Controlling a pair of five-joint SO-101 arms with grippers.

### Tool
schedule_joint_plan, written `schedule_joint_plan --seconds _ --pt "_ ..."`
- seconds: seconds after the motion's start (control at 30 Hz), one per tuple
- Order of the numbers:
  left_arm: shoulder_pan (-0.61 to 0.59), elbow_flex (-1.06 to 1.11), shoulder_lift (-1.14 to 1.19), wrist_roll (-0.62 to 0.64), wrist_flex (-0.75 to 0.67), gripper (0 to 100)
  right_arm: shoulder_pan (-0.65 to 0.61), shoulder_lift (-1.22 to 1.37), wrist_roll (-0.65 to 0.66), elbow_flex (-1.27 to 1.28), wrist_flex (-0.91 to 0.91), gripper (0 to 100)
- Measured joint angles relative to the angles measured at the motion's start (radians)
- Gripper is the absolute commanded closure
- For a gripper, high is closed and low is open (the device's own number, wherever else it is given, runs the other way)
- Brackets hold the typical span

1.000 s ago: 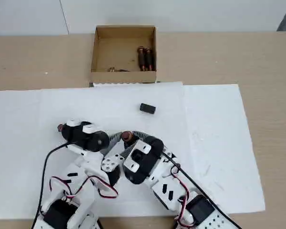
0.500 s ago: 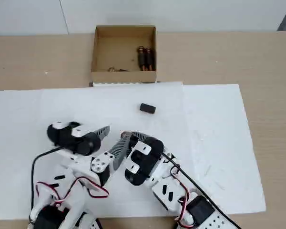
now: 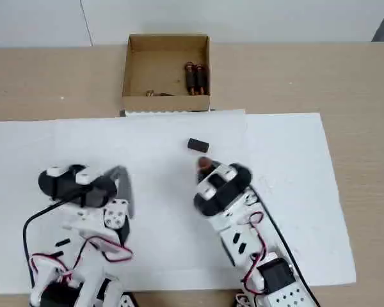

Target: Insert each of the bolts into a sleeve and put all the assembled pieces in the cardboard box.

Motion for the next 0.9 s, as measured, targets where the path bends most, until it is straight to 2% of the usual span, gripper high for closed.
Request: schedule_joint_plan --seconds 0.17,0.4,0.7,0.9 --pt "-0.193 0.150 0.000 -0.063 -0.003 99 0.137 0.000 -0.097 -0.051 0.210 99.5" --pt "-0.230 0.315 0.000 -0.071 -0.020 99 0.176 0.000 -0.149 -0.184 0.356 99.5" --pt "-0.230 0.370 0.000 -0.069 -0.034 99 0.176 0.005 -0.149 -0.347 0.463 99.5" --pt "-0.232 0.379 0.000 -0.071 -0.034 99 0.176 0.193 -0.152 -0.499 0.468 99.5"
